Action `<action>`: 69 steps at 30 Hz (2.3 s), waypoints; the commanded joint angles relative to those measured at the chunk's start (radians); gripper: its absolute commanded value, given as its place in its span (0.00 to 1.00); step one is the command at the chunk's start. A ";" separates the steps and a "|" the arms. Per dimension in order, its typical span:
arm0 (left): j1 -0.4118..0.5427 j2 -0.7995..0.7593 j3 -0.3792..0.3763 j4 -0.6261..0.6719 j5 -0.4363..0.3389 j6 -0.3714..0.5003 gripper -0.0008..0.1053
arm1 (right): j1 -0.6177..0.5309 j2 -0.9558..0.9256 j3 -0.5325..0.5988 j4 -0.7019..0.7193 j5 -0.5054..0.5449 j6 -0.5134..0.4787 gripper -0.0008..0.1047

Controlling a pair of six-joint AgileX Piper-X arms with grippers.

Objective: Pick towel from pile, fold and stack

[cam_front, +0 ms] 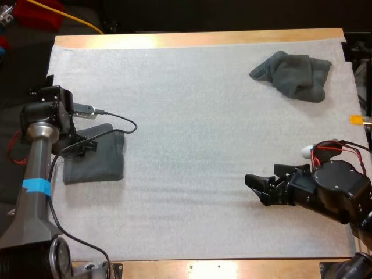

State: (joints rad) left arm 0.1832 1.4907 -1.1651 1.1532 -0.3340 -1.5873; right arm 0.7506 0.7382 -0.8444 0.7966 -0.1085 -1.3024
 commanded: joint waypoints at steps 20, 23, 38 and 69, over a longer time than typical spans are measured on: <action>-0.002 0.260 -0.009 -0.237 0.428 -0.190 0.64 | -0.003 -0.005 -0.008 -0.006 -0.029 0.003 0.75; -0.002 0.220 -0.009 -0.213 0.468 -0.185 0.64 | -0.003 -0.005 -0.008 -0.006 -0.029 0.025 0.75; -0.002 0.077 0.114 -0.095 0.349 -0.116 0.64 | -0.003 -0.005 -0.008 -0.006 -0.035 0.024 0.75; -0.002 -0.439 0.108 0.017 0.475 -0.127 0.64 | -0.003 -0.005 -0.008 0.000 -0.012 -0.033 0.75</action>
State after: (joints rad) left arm 0.1832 1.0679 -1.0510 1.1616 0.1269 -1.7025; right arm 0.7506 0.7382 -0.8444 0.7969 -0.1309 -1.3181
